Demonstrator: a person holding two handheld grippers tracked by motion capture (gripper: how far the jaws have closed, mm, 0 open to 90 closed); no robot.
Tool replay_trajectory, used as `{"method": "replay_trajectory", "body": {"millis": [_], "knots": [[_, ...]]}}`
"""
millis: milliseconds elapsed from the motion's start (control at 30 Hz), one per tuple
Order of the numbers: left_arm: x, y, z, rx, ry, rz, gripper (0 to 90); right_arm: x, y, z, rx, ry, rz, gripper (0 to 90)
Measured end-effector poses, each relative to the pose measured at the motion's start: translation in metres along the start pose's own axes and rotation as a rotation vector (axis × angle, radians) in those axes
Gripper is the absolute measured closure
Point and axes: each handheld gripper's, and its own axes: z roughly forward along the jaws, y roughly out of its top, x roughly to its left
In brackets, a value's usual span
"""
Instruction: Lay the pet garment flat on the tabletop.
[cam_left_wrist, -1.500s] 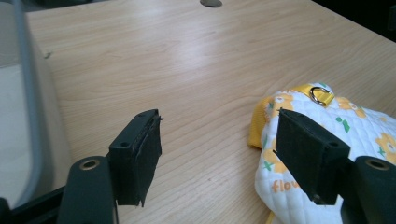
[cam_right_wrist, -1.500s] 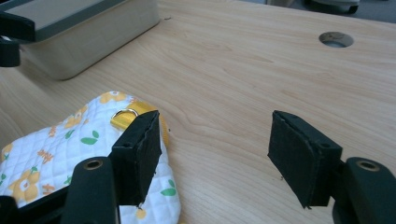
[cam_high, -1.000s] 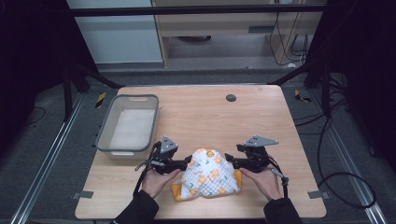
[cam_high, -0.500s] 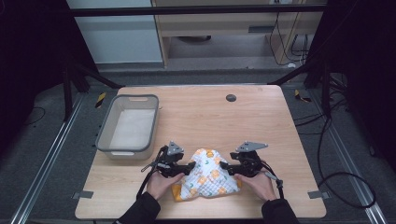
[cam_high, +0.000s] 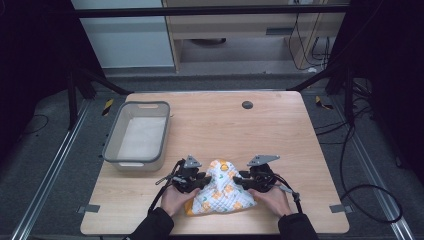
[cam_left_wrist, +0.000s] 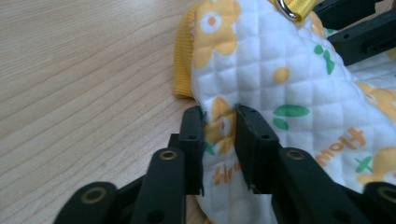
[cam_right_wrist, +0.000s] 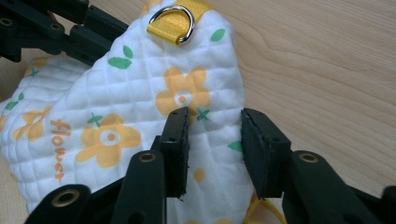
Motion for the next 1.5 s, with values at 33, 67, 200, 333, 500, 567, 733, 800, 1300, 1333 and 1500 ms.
{"method": "replay_trajectory", "body": {"millis": [33,67,200,333,500,567,733,800,1300,1333,1500], "knots": [[-0.001,0.000,0.001,0.001,-0.001,0.005,76.0,0.000,0.000,0.000,0.002,0.003,0.003,66.6],[-0.002,0.000,0.001,0.003,0.004,0.012,78.5,0.000,0.000,0.001,0.000,0.001,0.000,68.3],[-0.004,0.000,0.002,0.003,0.015,0.027,84.5,0.002,0.000,0.002,0.007,0.005,-0.001,78.4],[-0.004,-0.001,-0.001,-0.018,0.022,0.034,87.5,0.003,0.002,0.001,0.007,0.002,0.003,85.3],[-0.002,0.002,-0.012,-0.039,0.026,0.033,89.3,0.002,0.003,-0.008,-0.021,0.005,0.014,86.6],[-0.001,0.004,-0.017,-0.053,0.029,0.035,89.3,0.002,0.004,-0.013,-0.040,0.005,0.011,86.9],[-0.004,0.010,-0.035,-0.114,0.031,0.042,89.5,0.005,0.007,-0.029,-0.095,0.007,0.013,87.1],[-0.005,0.013,-0.042,-0.143,0.028,0.050,89.5,0.006,0.008,-0.035,-0.120,0.006,0.003,87.1],[-0.029,0.043,-0.103,-0.334,0.027,0.130,89.6,0.028,0.031,-0.090,-0.325,-0.021,-0.072,87.3],[-0.029,0.047,-0.106,-0.345,0.034,0.136,89.6,0.031,0.034,-0.093,-0.339,-0.030,-0.083,87.3],[-0.021,0.072,-0.107,-0.396,0.081,0.114,89.5,0.033,0.051,-0.094,-0.412,-0.077,-0.084,87.1]]}}
